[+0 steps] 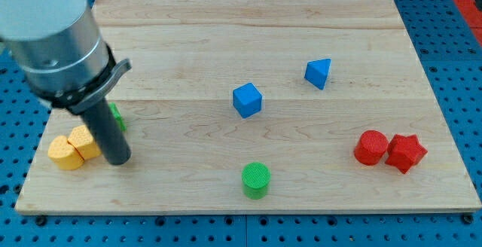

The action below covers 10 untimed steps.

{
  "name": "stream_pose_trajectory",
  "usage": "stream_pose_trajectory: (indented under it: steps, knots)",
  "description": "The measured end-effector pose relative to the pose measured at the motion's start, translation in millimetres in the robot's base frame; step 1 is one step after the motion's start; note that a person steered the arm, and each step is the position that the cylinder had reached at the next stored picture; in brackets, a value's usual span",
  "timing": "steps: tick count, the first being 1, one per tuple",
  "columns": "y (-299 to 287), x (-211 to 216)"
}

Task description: Move the green star to top right

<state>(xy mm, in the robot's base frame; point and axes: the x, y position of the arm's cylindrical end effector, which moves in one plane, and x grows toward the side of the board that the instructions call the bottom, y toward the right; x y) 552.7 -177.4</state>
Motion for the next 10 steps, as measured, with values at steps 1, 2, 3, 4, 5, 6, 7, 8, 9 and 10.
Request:
stream_pose_trajectory:
  steps: [1, 2, 3, 4, 5, 6, 7, 8, 9, 10]
  knots:
    - [-18.7, -29.5]
    - [-23.2, -62.3]
    - [-28.2, -81.1]
    - [-25.9, -107.5]
    - [-21.7, -168.0]
    - [-17.9, -208.3]
    - [18.1, -228.1]
    - [42.4, -242.0]
    - [59.7, -260.1]
    - [80.6, -265.0]
